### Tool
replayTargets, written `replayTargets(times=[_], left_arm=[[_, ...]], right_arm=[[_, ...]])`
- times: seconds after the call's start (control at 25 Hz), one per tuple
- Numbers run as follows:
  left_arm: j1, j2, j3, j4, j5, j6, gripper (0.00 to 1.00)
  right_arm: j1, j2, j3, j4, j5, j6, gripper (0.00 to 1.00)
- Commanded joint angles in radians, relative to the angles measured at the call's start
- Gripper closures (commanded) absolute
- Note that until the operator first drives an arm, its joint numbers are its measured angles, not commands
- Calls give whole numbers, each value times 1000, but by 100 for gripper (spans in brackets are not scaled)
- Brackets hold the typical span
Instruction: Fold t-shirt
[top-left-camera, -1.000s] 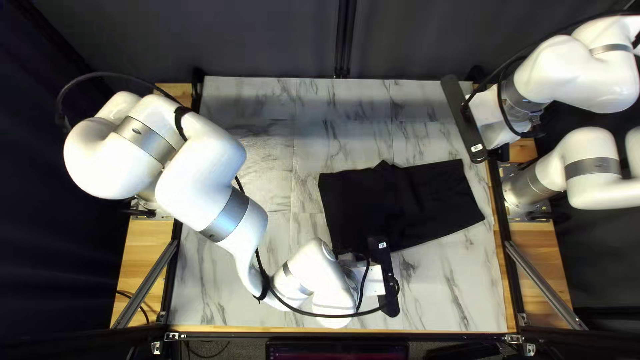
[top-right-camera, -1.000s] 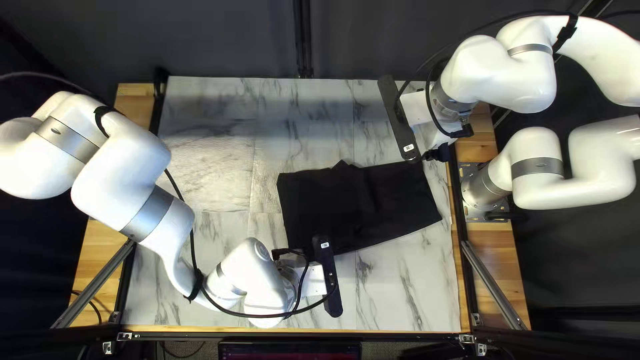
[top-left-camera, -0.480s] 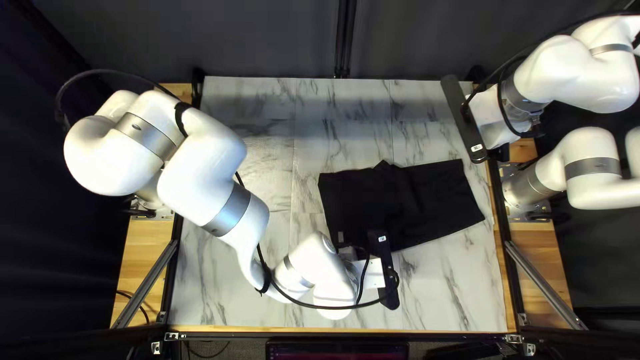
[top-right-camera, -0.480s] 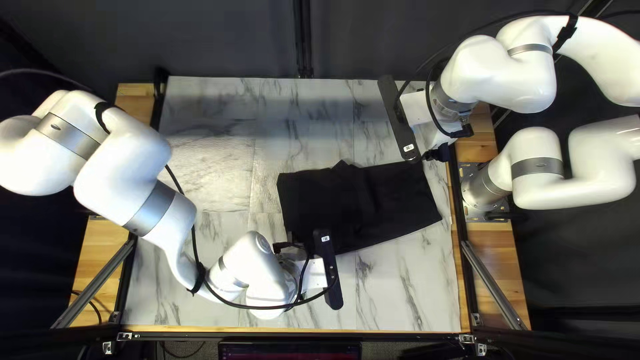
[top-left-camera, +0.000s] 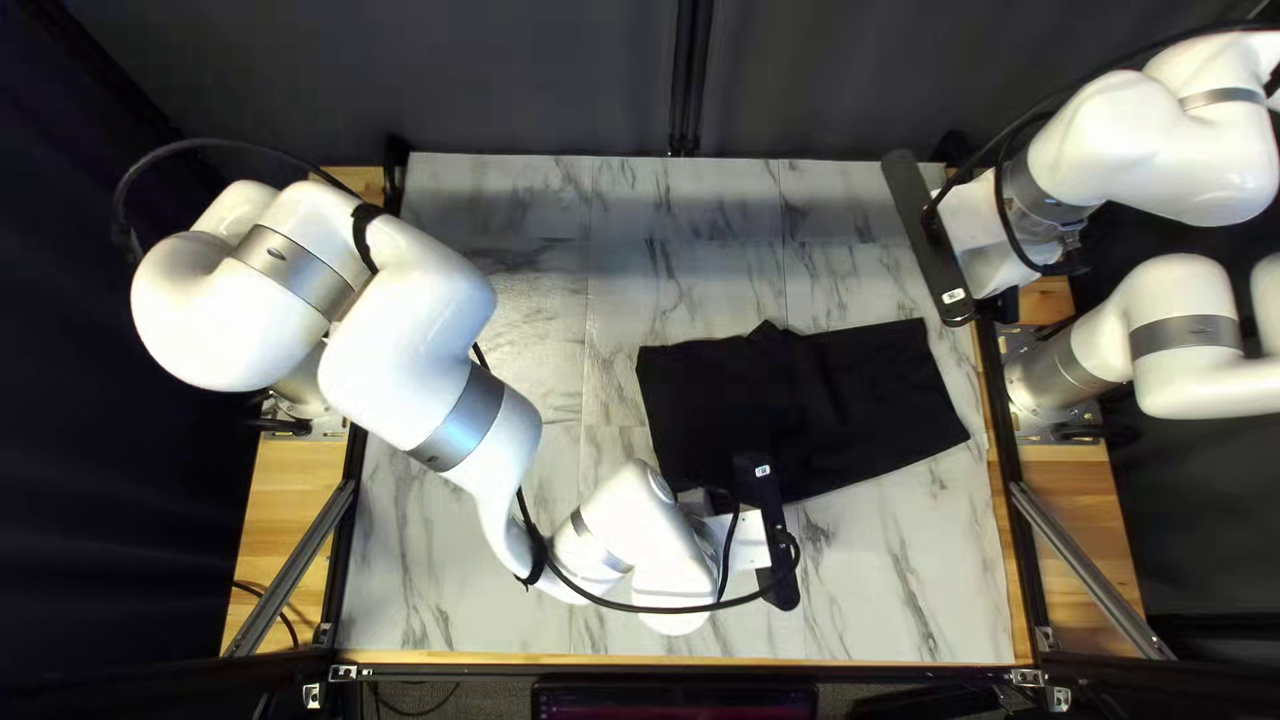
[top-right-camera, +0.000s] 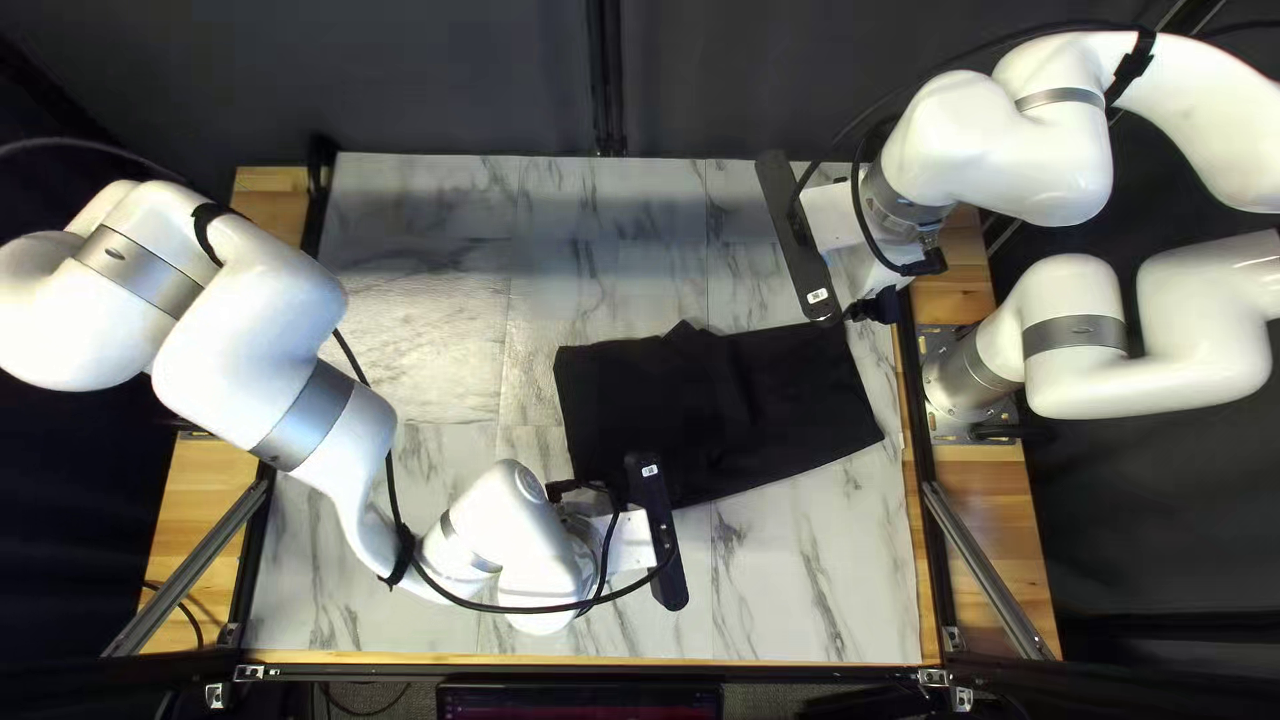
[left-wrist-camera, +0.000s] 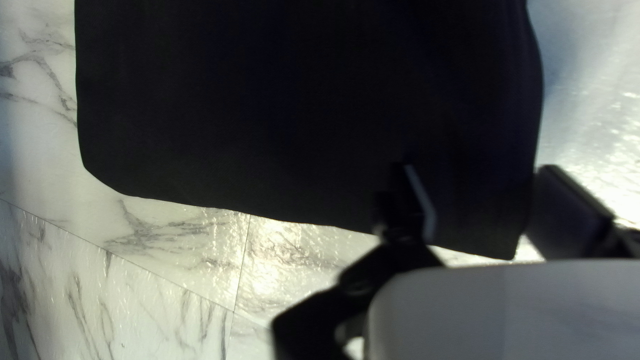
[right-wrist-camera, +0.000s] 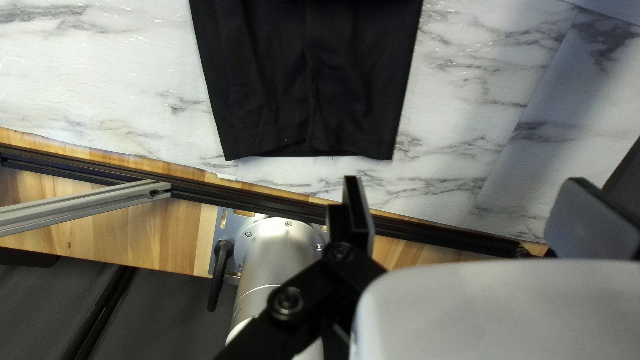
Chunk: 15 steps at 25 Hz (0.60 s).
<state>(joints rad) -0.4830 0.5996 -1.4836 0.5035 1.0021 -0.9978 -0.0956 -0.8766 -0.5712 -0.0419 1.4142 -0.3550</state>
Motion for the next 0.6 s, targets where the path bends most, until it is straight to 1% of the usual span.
replayTargets(times=[0.04, 0.4, 0.6], left_arm=[[-6, 4, -10, 0, 12, -3, 100], [-44, -21, -24, 0, 87, -39, 100], [-61, -32, -10, 7, 97, -70, 100]], right_arm=[[0, 0, 0, 0, 0, 0, 0], [0, 0, 0, 0, 0, 0, 0], [0, 0, 0, 0, 0, 0, 0]])
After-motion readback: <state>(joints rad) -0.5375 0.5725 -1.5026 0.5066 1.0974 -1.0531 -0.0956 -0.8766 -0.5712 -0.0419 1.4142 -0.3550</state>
